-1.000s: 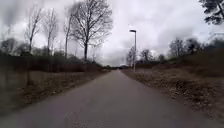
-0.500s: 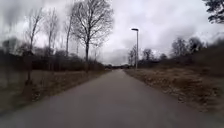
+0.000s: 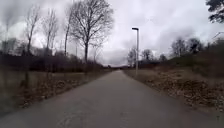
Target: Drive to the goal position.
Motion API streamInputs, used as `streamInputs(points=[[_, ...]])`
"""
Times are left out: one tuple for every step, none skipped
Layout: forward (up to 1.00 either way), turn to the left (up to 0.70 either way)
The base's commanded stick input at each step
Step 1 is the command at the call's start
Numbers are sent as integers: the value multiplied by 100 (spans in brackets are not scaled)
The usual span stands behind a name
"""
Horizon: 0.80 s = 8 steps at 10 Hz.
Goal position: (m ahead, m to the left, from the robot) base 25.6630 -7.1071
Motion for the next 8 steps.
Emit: streamInputs(points=[[70, 0], [70, 0], [70, 1], [70, 3], [70, 4], [70, 2], [70, 0], [70, 0]])
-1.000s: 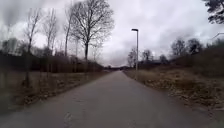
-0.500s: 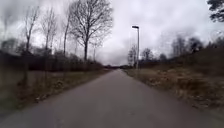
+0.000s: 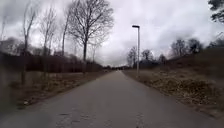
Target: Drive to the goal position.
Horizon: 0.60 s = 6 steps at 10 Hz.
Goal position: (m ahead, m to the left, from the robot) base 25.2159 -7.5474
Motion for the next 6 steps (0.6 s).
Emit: streamInputs(points=[[70, 0], [70, 0], [70, 0], [70, 0], [70, 0], [70, 0]])
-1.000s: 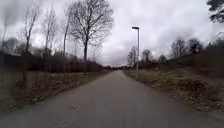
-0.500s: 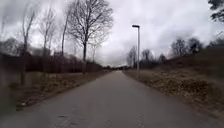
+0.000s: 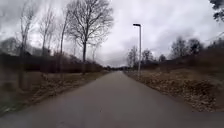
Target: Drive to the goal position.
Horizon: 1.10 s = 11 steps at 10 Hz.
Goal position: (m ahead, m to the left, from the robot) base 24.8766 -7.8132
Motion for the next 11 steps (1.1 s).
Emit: streamInputs(points=[[70, 0], [70, 0], [70, 0], [70, 0], [70, 0], [70, 0], [70, 0], [70, 0], [70, 0], [70, 0], [70, 0]])
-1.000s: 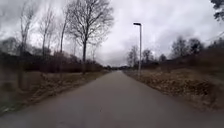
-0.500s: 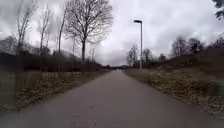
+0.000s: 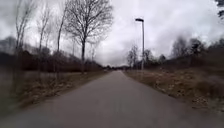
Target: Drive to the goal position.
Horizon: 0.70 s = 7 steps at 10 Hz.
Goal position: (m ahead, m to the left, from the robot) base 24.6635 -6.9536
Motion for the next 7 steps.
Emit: streamInputs(points=[[70, 0], [70, 0], [70, 0], [70, 0], [70, 0], [70, 0], [70, 0]])
